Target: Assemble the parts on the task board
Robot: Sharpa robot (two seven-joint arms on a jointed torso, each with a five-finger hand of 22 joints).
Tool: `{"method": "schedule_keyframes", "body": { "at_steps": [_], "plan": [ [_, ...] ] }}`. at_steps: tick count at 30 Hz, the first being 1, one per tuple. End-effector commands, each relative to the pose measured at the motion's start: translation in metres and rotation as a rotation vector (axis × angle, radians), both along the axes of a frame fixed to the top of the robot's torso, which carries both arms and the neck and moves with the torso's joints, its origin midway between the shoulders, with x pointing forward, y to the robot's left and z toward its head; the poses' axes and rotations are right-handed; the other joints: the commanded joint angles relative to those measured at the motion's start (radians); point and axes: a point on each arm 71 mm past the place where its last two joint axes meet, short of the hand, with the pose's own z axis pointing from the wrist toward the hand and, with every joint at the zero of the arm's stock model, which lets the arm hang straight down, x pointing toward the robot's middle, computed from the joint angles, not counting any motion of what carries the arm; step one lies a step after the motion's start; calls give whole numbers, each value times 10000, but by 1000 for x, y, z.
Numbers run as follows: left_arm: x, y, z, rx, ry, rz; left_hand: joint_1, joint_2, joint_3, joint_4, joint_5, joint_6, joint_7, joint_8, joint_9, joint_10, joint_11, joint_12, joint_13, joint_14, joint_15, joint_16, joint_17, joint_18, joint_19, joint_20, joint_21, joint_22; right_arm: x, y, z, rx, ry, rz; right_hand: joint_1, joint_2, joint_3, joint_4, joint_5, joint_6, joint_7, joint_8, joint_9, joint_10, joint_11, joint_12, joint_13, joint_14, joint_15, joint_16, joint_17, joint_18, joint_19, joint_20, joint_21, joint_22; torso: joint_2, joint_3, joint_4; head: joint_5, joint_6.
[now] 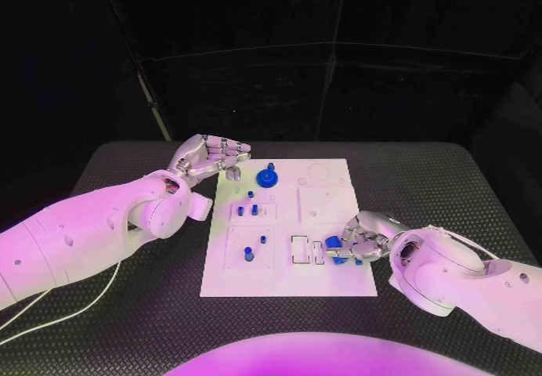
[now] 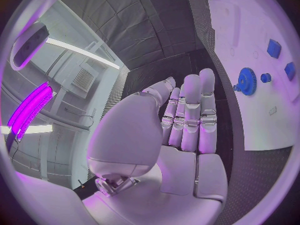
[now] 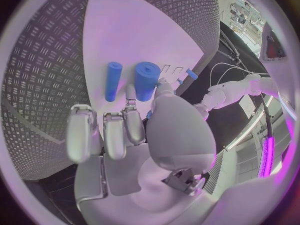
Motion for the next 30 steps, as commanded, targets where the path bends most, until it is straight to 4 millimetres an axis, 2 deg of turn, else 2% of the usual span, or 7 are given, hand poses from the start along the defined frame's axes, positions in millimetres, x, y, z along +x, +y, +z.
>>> {"method": "schedule_keyframes", "body": {
  "at_steps": [1,3,8,11,16,22,30],
  "plan": [
    [0,-1,2,-88,-44,-91,-94,2,-2,31,-5,-69,14,41,11,-67,30,40,-4,-85,4,-64,-13,193,-65,35,-54,-9,-2,-1,-2,518,-102,-372,173,224,15,-82,163,5,-65,95,50,12,-81,-60,71,734,-47,45,1002,-93,132,-51,46,40,-4,8,-7,30,-8],
    [0,-1,2,-90,-45,-96,-94,2,-2,31,-5,-69,14,41,11,-67,30,40,-4,-85,4,-64,-13,193,-65,35,-54,-9,-2,-1,1,946,-310,-512,275,304,19,-129,261,-5,-73,149,72,24,-91,-61,87,741,-58,60,1040,-98,141,-62,57,64,-1,5,1,102,-2],
    [0,-1,2,-87,-36,-97,-94,2,-2,31,-5,-69,14,41,11,-67,30,40,-4,-85,4,-64,-13,193,-65,35,-54,-9,-6,3,9,1799,-663,-601,402,413,14,-193,472,-23,-85,220,101,49,-104,-50,129,756,-70,89,1112,-105,155,-75,77,105,-5,6,-3,87,-6],
    [0,-1,1,-86,-26,-103,-94,2,-2,31,-5,-69,14,41,11,-67,30,40,-4,-85,4,-64,-13,193,-65,35,-54,-9,-7,8,12,2196,-711,-488,485,431,7,-249,531,-40,-91,243,109,56,-110,-49,143,757,-75,92,1119,-112,169,-80,96,146,-10,-8,7,86,-1],
    [0,-2,1,-92,-17,-119,-94,2,-2,31,-5,-69,14,41,11,-67,30,40,-4,-85,4,-64,-13,193,-65,35,-54,-9,-8,18,11,2484,-561,-304,499,428,1,-261,532,-44,-90,247,110,52,-111,-57,136,757,-75,91,1117,-112,168,-80,95,145,0,2,2,93,-2],
    [0,-3,1,-104,-8,-148,-115,12,-8,45,-3,-77,15,48,11,-77,31,48,-4,-85,6,-64,-14,194,-65,38,-60,-18,-7,31,8,2542,-258,-43,485,441,-18,-254,512,-41,-87,259,114,52,-109,-62,136,758,-76,94,1125,-115,173,-81,102,160,4,-7,20,105,-1],
    [0,-4,1,-116,10,-185,-115,12,-8,45,-3,-77,15,48,11,-77,31,48,-4,-85,6,-64,-14,194,-65,38,-60,-18,-5,45,1,2360,252,178,257,481,-221,-117,323,-37,-91,323,130,47,-108,-103,123,756,-73,90,1119,-114,169,-80,103,162,8,-4,14,132,-37]
  ]
}}
